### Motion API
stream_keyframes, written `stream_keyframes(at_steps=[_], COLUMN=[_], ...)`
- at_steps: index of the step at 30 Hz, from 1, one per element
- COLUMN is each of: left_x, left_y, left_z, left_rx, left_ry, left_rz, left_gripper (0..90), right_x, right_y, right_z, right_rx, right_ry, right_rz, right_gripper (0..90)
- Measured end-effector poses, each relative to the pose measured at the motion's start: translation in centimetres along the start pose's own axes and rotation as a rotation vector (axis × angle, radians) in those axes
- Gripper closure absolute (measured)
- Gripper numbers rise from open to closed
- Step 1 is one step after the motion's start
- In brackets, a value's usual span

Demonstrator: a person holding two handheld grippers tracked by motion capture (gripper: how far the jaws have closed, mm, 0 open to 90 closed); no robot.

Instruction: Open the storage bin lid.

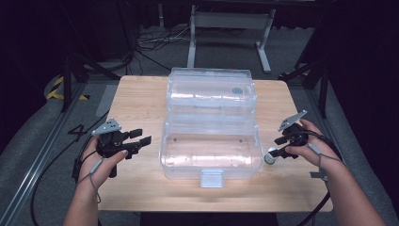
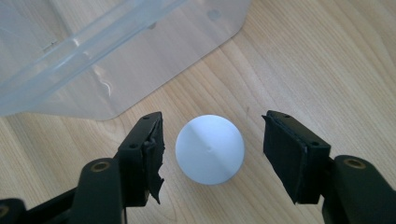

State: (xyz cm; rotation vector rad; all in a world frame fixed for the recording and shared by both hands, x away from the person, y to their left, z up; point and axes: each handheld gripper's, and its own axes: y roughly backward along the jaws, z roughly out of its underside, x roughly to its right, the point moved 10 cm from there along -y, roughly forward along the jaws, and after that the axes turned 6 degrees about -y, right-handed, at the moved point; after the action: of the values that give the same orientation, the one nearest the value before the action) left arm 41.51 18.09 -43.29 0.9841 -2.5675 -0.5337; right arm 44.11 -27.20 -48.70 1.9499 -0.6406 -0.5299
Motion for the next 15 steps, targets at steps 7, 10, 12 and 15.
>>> stream_keyframes(at_steps=[7, 10, 12, 15], left_x=[0.0, -0.1, -0.1, -0.1], left_y=[0.0, 0.0, -0.1, -0.1], left_z=[0.0, 0.1, 0.1, 0.2], left_rx=[-0.001, -0.005, -0.004, -0.004], left_ry=[0.001, 0.003, 0.004, 0.006], left_rz=[-0.001, -0.002, -0.001, 0.000], left_gripper=[45.5, 45.5, 45.5, 45.5], right_x=[0.0, 0.0, -0.1, -0.1], right_y=[-0.6, -0.8, -1.0, -1.3], right_z=[0.5, 0.7, 0.8, 1.1], right_rx=[-0.029, -0.038, -0.046, -0.063], right_ry=[0.009, 0.012, 0.011, 0.018], right_rz=[-0.005, -0.006, -0.009, -0.006], right_gripper=[39.0, 39.0, 39.0, 39.0])
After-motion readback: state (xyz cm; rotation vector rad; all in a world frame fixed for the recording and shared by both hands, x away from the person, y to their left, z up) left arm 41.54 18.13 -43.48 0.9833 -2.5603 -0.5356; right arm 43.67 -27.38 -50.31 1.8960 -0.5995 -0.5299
